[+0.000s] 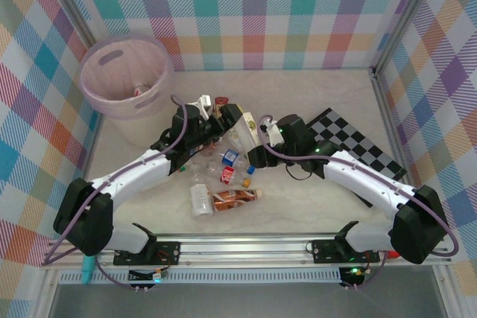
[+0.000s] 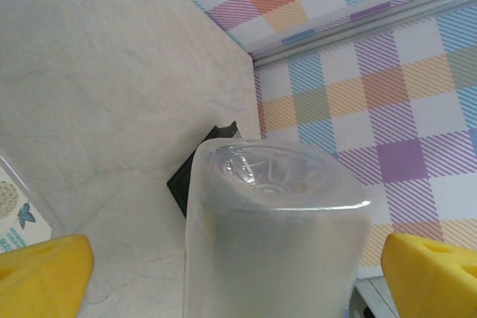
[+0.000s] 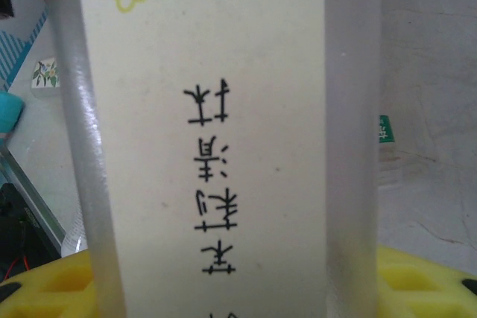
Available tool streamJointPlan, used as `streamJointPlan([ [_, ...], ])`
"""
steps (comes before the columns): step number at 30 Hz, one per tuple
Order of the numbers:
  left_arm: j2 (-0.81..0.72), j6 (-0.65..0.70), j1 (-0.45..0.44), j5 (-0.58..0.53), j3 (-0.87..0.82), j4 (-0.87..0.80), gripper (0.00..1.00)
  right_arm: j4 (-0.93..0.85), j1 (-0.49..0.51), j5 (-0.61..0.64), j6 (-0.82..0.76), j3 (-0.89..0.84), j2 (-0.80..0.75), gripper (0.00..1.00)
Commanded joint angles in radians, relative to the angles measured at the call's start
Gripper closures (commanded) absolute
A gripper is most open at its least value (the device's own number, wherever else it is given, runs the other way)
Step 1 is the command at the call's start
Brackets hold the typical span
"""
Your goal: Put the plastic bottles in the bin
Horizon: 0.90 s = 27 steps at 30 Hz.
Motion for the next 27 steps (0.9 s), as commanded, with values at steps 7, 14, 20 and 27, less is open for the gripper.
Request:
streamJointPlan([
  [7, 0.022, -0.004, -0.044, -0.008, 0.025, 0.048, 0.12, 0.065, 0.030, -0.012, 0.004, 0.065, 0.044, 0.45],
  [14, -0.008, 0.027, -0.045, -0.053, 0.030, -0.008, 0.32, 0.106, 0.040, -0.013, 0.014, 0.086, 0.069, 0.45],
  [20, -0.020, 0.048, -0.044, -0.065, 0.042, -0.034, 0.39, 0.092, 0.040, -0.013, 0.014, 0.094, 0.083, 0.30],
  [27, -0.018, 0.072, -0.027, -0.070, 0.085, -0.075, 0.41, -0.034, 0.037, 0.032, -0.056, 0.120, 0.025, 0.01],
])
